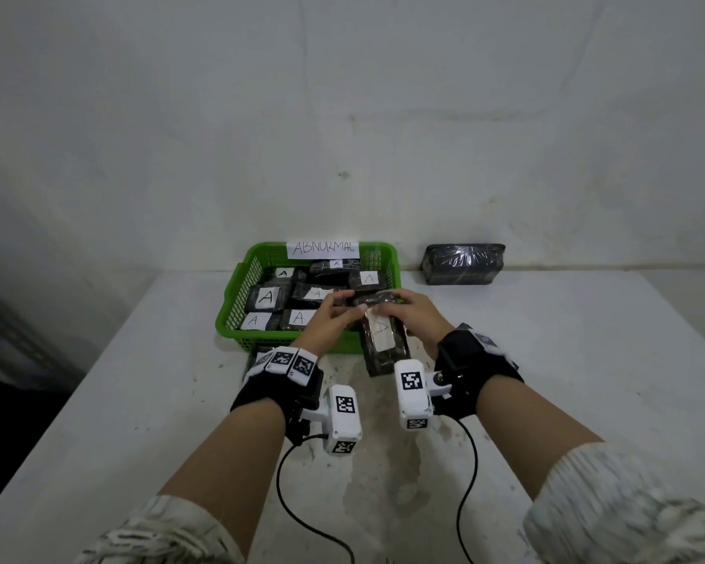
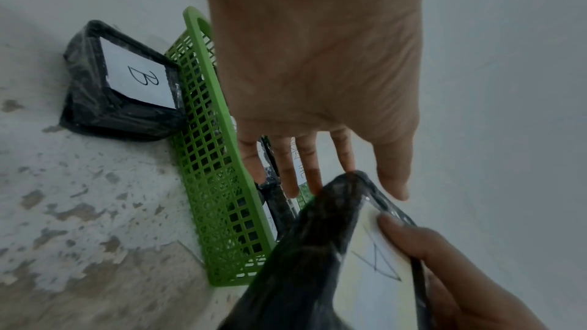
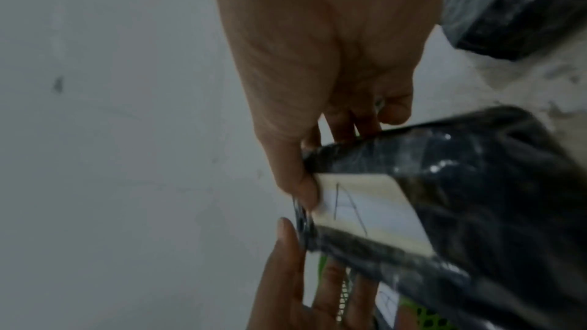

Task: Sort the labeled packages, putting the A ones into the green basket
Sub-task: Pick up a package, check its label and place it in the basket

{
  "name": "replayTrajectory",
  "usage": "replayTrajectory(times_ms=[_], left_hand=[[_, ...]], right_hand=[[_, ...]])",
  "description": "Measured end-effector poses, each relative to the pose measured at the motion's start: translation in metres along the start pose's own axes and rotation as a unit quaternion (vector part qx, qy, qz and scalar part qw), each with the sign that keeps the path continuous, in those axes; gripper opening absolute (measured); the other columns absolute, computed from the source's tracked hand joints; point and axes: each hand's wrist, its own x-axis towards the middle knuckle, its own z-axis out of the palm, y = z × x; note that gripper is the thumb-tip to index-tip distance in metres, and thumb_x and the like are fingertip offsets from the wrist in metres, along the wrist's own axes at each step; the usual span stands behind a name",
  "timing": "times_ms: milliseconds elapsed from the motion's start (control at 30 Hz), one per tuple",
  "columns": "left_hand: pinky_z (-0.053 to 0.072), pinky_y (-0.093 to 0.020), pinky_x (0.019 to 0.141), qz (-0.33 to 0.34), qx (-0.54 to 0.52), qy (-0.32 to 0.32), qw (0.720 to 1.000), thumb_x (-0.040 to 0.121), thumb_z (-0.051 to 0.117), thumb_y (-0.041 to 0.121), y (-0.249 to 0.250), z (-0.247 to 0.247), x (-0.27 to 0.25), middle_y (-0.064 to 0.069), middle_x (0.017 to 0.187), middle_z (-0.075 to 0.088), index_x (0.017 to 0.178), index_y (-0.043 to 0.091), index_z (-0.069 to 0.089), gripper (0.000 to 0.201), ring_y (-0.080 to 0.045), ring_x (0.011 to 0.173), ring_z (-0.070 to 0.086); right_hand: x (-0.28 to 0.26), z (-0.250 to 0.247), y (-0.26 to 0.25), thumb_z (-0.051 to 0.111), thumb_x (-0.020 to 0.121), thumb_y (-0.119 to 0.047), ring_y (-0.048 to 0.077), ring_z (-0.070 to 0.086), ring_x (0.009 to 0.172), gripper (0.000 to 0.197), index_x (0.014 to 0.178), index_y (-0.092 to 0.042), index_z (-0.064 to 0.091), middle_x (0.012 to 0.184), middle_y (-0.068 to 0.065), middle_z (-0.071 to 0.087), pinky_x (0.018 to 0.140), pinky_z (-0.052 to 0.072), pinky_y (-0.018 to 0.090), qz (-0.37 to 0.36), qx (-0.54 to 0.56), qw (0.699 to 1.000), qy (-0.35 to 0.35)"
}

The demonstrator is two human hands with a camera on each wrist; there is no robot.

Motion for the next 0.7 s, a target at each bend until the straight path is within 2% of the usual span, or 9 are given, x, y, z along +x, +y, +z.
replayTrajectory(times_ms=[133,200,300,367,400,467,533,600,700], left_hand=[[0.052,-0.024,0.067,-0.029,-0.010,-0.022,0.999,0.089,0.061,0.013,-0.007,-0.005,0.002,-0.008,0.099,0.060,0.124,0.013,0.051,0.037,-0.015,0.086,0.059],[0.054,-0.025,0.063,-0.052,-0.033,0.008,0.998,0.089,0.060,0.010,-0.010,-0.008,0.004,-0.010,0.100,0.060,0.110,0.011,0.056,0.021,-0.017,0.084,0.059],[0.053,-0.046,0.077,-0.104,-0.092,0.101,0.985,0.090,0.059,0.010,-0.018,-0.016,0.012,-0.019,0.108,0.054,0.090,0.012,0.052,0.008,-0.030,0.096,0.057],[0.053,-0.052,0.079,-0.135,-0.106,0.114,0.979,0.090,0.059,0.014,-0.023,-0.023,0.017,-0.022,0.112,0.053,0.090,0.011,0.049,0.011,-0.035,0.103,0.056],[0.054,-0.052,0.078,-0.141,-0.091,0.110,0.980,0.091,0.059,0.019,-0.023,-0.025,0.018,-0.022,0.115,0.054,0.092,0.011,0.049,0.012,-0.036,0.107,0.056],[0.052,-0.049,0.084,-0.128,-0.006,0.111,0.986,0.093,0.054,0.031,-0.024,-0.028,0.018,-0.019,0.120,0.055,0.099,0.011,0.051,0.020,-0.035,0.110,0.055],[0.045,-0.045,0.095,-0.091,0.140,0.115,0.979,0.095,0.045,0.038,-0.029,-0.033,0.021,-0.015,0.122,0.057,0.102,0.015,0.052,0.025,-0.033,0.111,0.053],[0.036,-0.045,0.102,-0.077,0.311,0.134,0.938,0.095,0.042,0.041,-0.036,-0.038,0.022,-0.009,0.123,0.057,0.103,0.022,0.056,0.025,-0.031,0.119,0.046],[0.016,-0.051,0.111,-0.093,0.434,0.128,0.887,0.094,0.041,0.045,-0.046,-0.046,0.022,-0.008,0.136,0.045,0.115,0.027,0.058,0.033,-0.029,0.134,0.028]], right_hand=[[0.009,0.003,0.001,0.075,0.080,-0.027,0.016,0.053,0.101,0.065,0.133,-0.010,0.043,0.123,0.007,0.054,0.063,0.038,0.019,0.042,-0.148,0.986,-0.064],[0.013,0.002,0.003,0.077,0.078,-0.033,0.018,0.055,0.101,0.069,0.134,-0.012,0.042,0.124,0.008,0.055,0.067,0.042,0.023,0.070,-0.147,0.983,-0.083],[0.015,-0.001,0.001,0.076,0.079,-0.034,0.022,0.061,0.100,0.058,0.125,-0.016,0.046,0.119,0.007,0.059,0.082,0.052,0.034,0.121,-0.160,0.972,-0.126],[0.018,-0.001,0.001,0.074,0.082,-0.025,0.028,0.063,0.102,0.043,0.114,-0.013,0.049,0.119,0.012,0.060,0.088,0.054,0.043,0.138,-0.136,0.971,-0.138],[0.021,0.000,0.001,0.073,0.083,-0.020,0.029,0.063,0.100,0.038,0.110,-0.011,0.048,0.117,0.014,0.059,0.085,0.056,0.044,0.136,-0.107,0.977,-0.123],[0.030,0.003,0.001,0.072,0.083,-0.018,0.032,0.062,0.103,0.033,0.106,-0.012,0.048,0.117,0.015,0.058,0.084,0.056,0.048,0.106,-0.065,0.991,-0.057],[0.041,0.008,0.001,0.072,0.082,-0.024,0.035,0.060,0.109,0.022,0.092,-0.018,0.053,0.114,0.015,0.061,0.093,0.051,0.050,0.056,-0.081,0.995,0.023],[0.050,0.011,0.000,0.069,0.082,-0.027,0.034,0.059,0.109,0.015,0.085,-0.018,0.057,0.112,0.015,0.063,0.096,0.048,0.044,0.021,-0.127,0.988,0.083],[0.057,0.017,0.000,0.065,0.087,-0.029,0.031,0.057,0.108,0.031,0.107,-0.005,0.063,0.116,0.015,0.063,0.089,0.043,0.030,-0.002,-0.227,0.971,0.082]])
